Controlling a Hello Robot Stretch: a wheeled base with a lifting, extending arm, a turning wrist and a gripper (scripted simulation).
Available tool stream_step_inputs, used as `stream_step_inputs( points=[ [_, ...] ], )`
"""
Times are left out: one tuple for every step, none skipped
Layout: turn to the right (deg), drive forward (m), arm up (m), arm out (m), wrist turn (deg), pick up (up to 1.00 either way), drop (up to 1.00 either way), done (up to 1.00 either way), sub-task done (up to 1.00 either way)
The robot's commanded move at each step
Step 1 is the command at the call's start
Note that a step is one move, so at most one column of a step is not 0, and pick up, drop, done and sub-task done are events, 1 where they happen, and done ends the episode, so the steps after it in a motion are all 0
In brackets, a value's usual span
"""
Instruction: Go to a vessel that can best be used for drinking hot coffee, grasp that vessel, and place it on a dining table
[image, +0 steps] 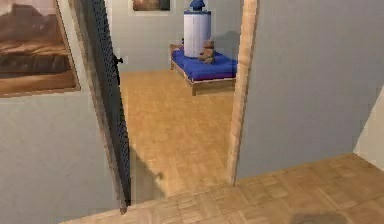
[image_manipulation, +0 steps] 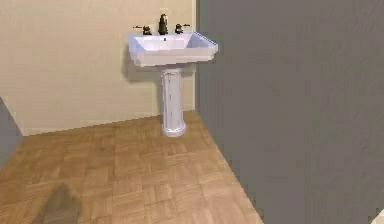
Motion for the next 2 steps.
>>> stream_step_inputs(
  points=[
    [0.0, 1.00, 0.00, 0.00, 0.0, 0.00, 0.00, 0.00, 0.00],
    [0.0, 0.60, 0.00, 0.00, 0.0, 0.00, 0.00, 0.00, 0.00]
  ],
)
